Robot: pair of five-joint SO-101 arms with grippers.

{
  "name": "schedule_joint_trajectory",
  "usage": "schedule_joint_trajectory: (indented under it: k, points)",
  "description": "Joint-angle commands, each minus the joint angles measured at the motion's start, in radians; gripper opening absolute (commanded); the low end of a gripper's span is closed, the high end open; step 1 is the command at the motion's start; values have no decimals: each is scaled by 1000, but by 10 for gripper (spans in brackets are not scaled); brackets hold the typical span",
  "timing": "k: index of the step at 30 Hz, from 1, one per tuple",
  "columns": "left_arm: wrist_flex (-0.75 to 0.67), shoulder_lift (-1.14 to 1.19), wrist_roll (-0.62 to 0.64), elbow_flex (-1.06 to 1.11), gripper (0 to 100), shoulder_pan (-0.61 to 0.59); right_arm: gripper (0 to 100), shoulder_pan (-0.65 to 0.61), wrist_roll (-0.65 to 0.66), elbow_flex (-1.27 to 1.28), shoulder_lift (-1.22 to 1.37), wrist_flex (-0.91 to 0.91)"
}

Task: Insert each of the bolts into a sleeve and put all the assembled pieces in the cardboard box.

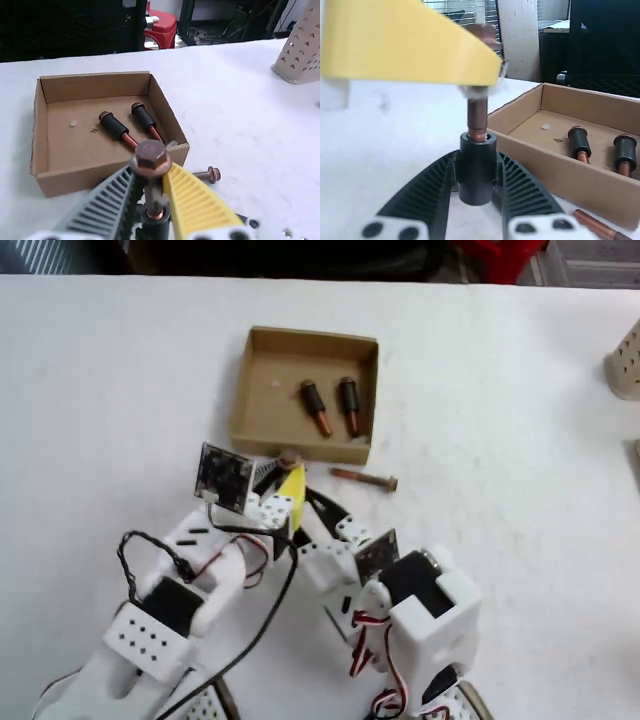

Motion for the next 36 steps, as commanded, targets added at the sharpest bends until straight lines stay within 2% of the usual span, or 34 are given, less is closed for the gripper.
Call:
schedule_joint_trajectory:
  k: [1,6,11,16,18,23,25,33,36]
  points:
    - [5,5,9,21,23,8,20,36,-2,9,-45,-35]
    - [11,5,8,49,23,59,21,51,-2,8,-47,-38]
    - [12,5,2,84,24,54,17,81,-6,14,-105,-33]
    - [5,4,-61,150,26,58,17,87,-9,15,-114,-31]
    - [5,1,-58,152,61,54,17,85,-8,15,-111,-31]
    - [5,1,-58,152,273,59,17,85,-8,15,-111,-31]
    - [5,1,-58,152,320,56,17,85,-8,15,-111,-31]
    - [5,-1,-55,144,304,53,17,84,-6,14,-111,-31]
    - [-23,-30,-5,138,305,53,17,84,-6,14,-111,-31]
